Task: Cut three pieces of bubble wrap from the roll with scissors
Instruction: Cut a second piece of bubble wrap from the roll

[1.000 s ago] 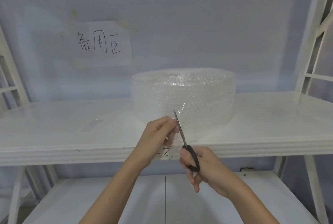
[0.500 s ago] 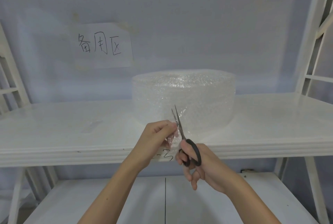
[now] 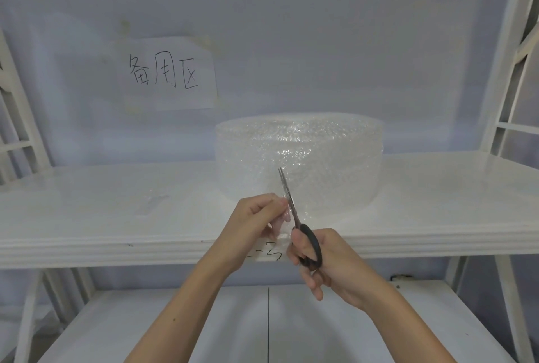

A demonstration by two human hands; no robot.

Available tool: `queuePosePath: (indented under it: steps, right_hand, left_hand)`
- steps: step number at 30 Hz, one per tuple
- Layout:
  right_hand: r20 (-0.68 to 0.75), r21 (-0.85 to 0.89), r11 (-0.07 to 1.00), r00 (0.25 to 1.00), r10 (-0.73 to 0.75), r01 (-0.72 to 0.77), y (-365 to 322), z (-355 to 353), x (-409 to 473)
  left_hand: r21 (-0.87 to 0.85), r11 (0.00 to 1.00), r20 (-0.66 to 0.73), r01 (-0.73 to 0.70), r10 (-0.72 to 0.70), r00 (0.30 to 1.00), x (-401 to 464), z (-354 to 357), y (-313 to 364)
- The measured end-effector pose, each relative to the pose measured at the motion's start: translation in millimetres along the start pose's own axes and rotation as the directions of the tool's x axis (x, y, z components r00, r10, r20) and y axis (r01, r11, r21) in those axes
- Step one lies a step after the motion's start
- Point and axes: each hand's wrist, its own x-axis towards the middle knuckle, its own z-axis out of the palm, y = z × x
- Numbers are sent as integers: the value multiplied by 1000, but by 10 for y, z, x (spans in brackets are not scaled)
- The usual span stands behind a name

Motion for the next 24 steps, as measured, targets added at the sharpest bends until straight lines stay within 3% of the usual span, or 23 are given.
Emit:
queuePosePath:
  steps: [15, 24]
  right_hand:
    - [26, 5, 999, 999, 44, -44, 40, -1, -84]
    - [-11, -38, 998, 999, 46, -46, -29, 4, -44]
  left_hand:
    - [6, 1000, -126, -17, 17, 992, -7, 35, 20]
    - [33, 999, -54, -16, 17, 998, -25, 40, 4]
